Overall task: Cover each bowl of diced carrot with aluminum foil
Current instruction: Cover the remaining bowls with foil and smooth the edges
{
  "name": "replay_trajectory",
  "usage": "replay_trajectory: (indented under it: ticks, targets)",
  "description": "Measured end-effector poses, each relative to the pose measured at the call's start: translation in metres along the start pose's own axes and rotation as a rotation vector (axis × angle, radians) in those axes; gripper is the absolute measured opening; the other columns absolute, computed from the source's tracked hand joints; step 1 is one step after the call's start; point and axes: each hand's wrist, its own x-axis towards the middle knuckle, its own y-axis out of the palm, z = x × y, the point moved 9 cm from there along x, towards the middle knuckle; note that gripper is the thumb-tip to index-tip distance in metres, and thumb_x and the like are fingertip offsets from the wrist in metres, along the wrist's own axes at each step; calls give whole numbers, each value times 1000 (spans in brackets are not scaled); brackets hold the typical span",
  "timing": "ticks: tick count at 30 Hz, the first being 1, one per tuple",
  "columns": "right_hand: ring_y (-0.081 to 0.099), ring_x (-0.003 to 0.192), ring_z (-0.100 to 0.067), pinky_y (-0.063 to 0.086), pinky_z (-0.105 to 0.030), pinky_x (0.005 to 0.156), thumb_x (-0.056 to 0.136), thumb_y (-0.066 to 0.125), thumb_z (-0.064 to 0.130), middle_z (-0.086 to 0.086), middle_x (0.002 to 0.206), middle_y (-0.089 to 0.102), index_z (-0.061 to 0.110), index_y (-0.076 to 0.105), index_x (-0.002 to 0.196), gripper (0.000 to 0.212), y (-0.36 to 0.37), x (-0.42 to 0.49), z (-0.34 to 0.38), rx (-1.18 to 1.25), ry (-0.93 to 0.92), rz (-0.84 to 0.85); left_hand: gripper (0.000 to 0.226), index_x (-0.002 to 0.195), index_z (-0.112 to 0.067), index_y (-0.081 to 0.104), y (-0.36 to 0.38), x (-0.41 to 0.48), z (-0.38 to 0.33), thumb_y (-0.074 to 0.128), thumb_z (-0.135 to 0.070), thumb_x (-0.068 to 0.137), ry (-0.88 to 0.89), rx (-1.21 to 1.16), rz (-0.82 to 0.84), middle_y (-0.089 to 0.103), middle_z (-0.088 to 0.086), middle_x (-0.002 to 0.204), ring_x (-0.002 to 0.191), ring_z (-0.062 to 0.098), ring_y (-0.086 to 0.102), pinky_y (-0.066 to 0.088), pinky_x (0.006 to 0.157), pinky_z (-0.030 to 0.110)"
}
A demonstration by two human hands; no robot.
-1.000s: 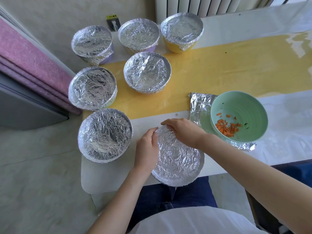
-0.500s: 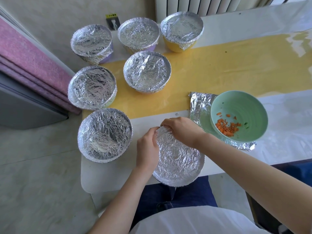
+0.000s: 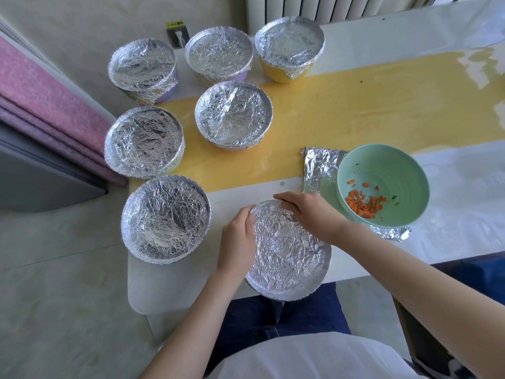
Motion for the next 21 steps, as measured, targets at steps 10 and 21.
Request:
replay_trajectory:
  ticks: [10, 21]
  targets:
    - [61, 73, -33, 38, -32, 57, 97, 46, 13, -11, 77, 64, 6, 65, 97, 20, -1, 7, 3, -234, -60, -9, 30, 122, -6, 58, -4, -1, -5, 41, -6, 97, 19, 60, -65, 69, 13, 100, 85, 25, 65, 43, 65, 24]
    - [53, 61, -26, 34, -29, 56, 93, 51, 5, -11, 72, 65, 3, 68, 93, 17, 2, 11, 17, -156, -136, -54, 30, 119, -5, 59, -3, -4, -3, 40, -3, 96, 0, 49, -62, 67, 12, 110, 103, 23, 63, 42, 80, 19]
